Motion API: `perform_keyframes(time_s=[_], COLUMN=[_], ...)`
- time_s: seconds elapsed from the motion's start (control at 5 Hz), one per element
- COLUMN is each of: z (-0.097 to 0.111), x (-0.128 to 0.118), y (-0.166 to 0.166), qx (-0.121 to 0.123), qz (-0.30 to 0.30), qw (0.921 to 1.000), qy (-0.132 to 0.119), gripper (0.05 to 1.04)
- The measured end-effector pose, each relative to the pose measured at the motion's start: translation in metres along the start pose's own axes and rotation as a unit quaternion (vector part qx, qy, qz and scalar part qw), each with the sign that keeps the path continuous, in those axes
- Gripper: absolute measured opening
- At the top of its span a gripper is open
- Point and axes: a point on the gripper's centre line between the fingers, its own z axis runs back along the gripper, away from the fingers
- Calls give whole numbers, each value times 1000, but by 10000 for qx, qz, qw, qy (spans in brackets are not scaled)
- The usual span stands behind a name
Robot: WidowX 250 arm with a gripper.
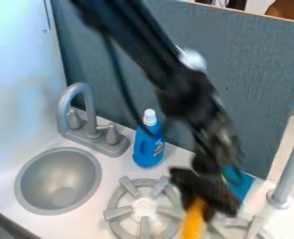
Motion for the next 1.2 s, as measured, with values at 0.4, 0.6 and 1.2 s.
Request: perform_keyframes(time_s=[0.4, 0.6, 1.2], z=[23, 22, -52], x=[-7, -11, -9], y=[98, 131, 111], qx=[97, 308, 759], qz=[1906, 3087, 4836], qw=[9816, 9506, 8680], qy=[11, 87, 837], gripper=[484, 484, 484])
